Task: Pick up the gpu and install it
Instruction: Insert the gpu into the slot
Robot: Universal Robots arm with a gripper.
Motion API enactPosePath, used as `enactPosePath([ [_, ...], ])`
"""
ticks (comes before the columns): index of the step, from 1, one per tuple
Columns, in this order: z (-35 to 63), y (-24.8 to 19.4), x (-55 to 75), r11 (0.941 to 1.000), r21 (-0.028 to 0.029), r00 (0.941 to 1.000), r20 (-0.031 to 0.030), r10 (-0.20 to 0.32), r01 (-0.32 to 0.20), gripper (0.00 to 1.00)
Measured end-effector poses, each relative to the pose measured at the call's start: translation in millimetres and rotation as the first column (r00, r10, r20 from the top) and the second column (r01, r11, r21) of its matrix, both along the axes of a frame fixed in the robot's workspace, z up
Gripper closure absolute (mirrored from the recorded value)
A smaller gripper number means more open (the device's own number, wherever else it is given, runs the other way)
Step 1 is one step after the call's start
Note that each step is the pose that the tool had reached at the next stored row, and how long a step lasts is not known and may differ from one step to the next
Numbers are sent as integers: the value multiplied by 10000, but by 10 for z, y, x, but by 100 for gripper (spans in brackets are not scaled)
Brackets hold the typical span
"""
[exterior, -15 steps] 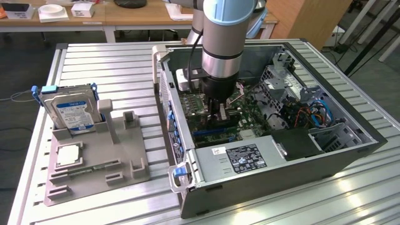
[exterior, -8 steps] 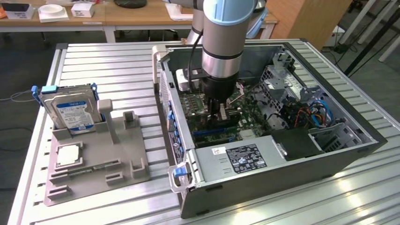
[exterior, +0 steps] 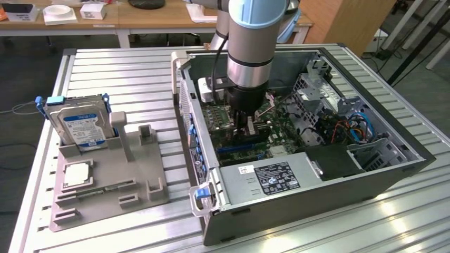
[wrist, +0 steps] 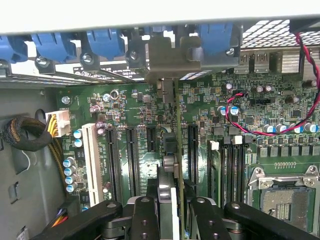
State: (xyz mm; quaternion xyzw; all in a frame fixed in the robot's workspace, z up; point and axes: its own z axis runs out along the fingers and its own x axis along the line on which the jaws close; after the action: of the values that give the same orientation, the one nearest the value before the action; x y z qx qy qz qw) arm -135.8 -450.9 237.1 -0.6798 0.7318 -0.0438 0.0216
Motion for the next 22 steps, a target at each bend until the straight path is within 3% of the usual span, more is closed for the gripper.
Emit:
enactPosePath([
  [22,-26,8,0,10000,1,10000,1,11,-11,71],
])
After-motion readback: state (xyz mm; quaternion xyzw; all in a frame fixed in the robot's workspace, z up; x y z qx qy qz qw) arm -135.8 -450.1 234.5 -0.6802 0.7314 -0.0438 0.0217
